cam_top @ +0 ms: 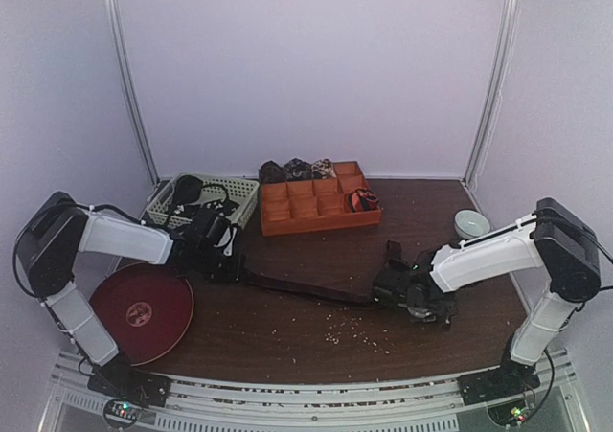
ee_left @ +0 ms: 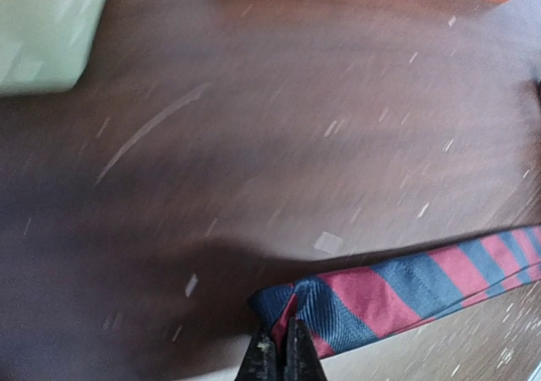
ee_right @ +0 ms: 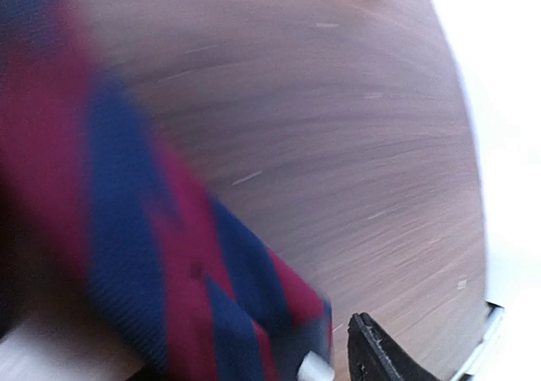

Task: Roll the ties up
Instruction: Adjust the tie at the center of the board.

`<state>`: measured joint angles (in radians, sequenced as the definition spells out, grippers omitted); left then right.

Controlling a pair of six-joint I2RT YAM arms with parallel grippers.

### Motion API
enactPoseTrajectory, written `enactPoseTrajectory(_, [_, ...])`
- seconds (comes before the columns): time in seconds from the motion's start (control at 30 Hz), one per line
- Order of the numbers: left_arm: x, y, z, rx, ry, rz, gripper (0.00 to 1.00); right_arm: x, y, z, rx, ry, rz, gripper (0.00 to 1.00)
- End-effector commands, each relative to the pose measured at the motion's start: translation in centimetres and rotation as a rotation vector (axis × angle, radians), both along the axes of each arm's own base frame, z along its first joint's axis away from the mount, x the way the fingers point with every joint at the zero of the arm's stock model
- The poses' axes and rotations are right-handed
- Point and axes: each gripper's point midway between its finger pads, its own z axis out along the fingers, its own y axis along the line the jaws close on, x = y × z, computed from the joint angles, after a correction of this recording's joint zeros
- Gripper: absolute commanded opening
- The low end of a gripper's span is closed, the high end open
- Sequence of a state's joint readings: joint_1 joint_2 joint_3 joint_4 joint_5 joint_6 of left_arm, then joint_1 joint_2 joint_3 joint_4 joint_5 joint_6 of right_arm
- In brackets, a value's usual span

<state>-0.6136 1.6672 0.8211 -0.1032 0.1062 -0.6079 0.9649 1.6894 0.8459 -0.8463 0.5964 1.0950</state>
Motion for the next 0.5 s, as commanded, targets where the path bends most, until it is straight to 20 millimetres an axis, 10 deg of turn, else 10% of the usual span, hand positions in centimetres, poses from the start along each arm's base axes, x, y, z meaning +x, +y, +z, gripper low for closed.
enactPoseTrajectory(0.0, [-2.4,3.2,-0.9,0.101,0.028,0.043,0.0,1.0,-5.6,0.8,-0.132,-0.009,-0.104,0.58])
enactPoseTrajectory(0.17, [-3.8,4.3,-0.5,0.107,0.041,0.052,0.0,2.6,-8.7,1.2,-0.115,-0.041,-0.212,0.57])
enactPoseTrajectory(0.47, [-5.0,5.9,0.2,0.114,0.02,0.088,0.0,5.7,-10.1,8.0,-0.11,-0.296,-0.296,0.53])
